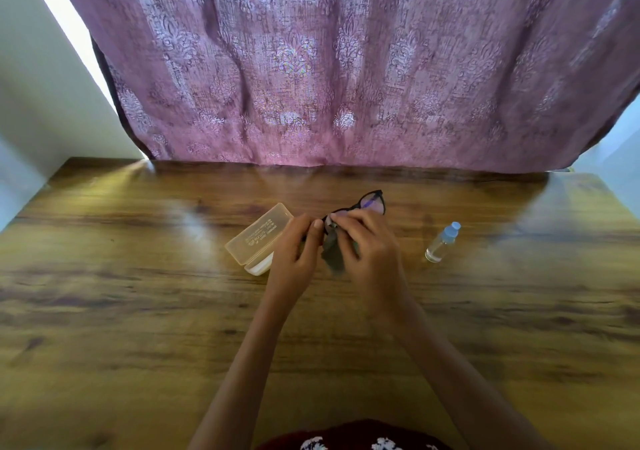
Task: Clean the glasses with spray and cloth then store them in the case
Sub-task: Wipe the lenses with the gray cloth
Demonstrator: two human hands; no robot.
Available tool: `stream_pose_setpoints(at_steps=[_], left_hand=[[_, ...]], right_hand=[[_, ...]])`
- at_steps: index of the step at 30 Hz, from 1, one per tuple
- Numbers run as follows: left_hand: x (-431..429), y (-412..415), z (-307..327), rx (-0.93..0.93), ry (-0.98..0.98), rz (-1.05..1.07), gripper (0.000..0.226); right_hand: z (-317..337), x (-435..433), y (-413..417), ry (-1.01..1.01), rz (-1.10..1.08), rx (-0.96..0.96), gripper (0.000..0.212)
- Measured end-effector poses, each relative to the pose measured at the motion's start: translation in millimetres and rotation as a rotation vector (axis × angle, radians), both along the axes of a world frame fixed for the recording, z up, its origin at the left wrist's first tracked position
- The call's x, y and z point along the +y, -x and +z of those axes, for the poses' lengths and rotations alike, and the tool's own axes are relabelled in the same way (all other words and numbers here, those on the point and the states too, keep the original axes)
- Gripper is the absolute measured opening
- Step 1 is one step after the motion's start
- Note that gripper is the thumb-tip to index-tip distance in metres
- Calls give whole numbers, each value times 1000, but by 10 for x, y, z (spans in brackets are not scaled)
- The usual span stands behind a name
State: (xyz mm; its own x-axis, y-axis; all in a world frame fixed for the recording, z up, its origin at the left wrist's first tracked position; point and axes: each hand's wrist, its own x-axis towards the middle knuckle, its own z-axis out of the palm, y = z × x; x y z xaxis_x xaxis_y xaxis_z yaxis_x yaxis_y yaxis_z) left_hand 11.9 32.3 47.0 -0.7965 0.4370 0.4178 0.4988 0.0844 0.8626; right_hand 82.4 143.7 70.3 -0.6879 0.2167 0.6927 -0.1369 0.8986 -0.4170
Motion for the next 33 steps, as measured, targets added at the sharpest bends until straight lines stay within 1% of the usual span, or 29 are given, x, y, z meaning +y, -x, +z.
stream_pose_setpoints(at_steps=[3, 7, 13, 16, 20, 24, 28, 33], left_hand=[[-6, 10, 4, -18, -11, 42, 26], [-31, 12, 13, -81, -34, 65, 21], [4, -6, 8, 17, -1, 40, 20], [-1, 5, -11, 27, 8, 56, 23], [-31, 25, 33, 17, -28, 99, 19], [-52, 44, 68, 11, -60, 104, 22], [-43, 51, 36, 31, -39, 95, 20], [-32, 34, 52, 58, -49, 102, 21]], right_hand=[[5, 77, 34, 32, -59, 4, 24], [-40, 87, -52, 38, -40, -15, 25], [-5, -55, -64, -47, 49, -15, 26], [30, -7, 39, -3, 21, 1, 23], [38, 118, 84, 28, -36, -17, 22], [6, 58, 17, 13, 3, -27, 25], [28, -70, -22, -21, 65, -32, 25], [101, -19, 115, 6, 34, 1, 22]])
